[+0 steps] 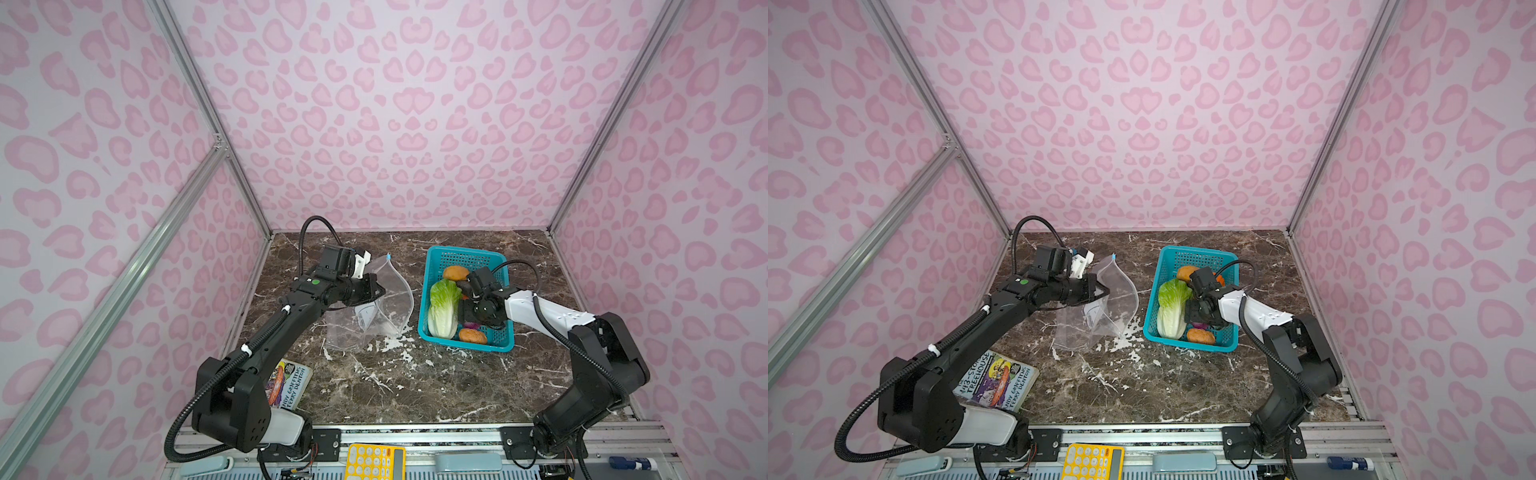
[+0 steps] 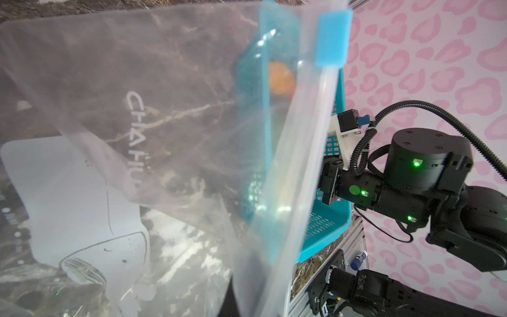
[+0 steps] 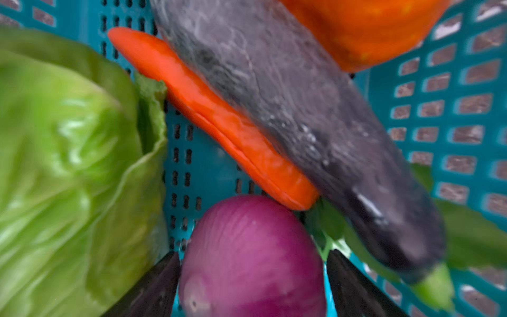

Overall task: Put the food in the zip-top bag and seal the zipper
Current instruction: 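Grasp the red onion in the basket with the right gripper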

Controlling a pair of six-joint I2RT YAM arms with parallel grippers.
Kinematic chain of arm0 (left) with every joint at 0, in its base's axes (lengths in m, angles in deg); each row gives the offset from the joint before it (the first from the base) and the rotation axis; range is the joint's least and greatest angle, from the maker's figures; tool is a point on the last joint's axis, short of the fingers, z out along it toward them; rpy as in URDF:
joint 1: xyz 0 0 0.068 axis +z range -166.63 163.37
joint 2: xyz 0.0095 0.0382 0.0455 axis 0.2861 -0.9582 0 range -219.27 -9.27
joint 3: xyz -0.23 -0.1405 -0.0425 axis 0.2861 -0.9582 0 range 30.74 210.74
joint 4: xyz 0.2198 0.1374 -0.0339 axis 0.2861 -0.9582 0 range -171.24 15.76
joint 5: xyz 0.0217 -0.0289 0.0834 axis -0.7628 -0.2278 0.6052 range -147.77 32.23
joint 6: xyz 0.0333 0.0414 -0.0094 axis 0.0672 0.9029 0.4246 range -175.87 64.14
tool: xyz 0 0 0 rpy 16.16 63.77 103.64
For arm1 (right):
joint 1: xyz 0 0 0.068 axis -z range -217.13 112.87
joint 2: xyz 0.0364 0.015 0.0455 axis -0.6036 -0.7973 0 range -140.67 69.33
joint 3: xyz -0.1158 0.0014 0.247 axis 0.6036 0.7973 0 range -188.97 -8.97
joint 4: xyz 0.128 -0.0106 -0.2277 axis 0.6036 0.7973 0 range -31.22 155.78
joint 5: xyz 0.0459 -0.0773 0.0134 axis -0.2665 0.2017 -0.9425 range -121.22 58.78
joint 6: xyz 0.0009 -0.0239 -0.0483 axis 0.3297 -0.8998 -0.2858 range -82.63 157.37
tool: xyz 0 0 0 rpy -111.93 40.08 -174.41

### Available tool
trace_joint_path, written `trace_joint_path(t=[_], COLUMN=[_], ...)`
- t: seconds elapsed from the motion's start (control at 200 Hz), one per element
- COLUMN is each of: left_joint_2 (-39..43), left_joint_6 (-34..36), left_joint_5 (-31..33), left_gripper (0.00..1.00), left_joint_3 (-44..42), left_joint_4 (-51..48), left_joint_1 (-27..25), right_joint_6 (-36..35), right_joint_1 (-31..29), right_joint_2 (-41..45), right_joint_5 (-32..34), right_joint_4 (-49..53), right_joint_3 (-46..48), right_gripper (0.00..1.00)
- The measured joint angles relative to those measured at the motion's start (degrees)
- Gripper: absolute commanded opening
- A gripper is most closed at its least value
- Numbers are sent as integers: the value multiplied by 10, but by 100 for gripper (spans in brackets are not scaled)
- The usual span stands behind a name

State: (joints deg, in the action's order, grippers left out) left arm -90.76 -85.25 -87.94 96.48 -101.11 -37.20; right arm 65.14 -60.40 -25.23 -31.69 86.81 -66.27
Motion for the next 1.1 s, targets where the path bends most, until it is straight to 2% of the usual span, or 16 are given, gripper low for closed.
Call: trace_joint_path(t=[0.105, 0.45, 0.655, 1.105], left_joint_2=[0, 0, 0, 0], left_joint_6=[0, 0, 0, -2], left_joint_5=[0, 0, 0, -5], left_gripper=[3, 3, 3, 3], left_joint_3=[0, 0, 0, 0], left_joint_4=[0, 0, 0, 0], left_joint_1=[0, -1, -1, -4], right_joint_6=[3, 8, 6, -11], right_joint_1=[0, 0, 1, -5], right_joint_2=[-5, 4, 50, 174], right_joint_5=[0, 0, 0, -14], right_joint_4=[-8, -17, -15, 7], right_joint_3=[5, 11, 11, -22], right_gripper=[84, 67, 57, 47])
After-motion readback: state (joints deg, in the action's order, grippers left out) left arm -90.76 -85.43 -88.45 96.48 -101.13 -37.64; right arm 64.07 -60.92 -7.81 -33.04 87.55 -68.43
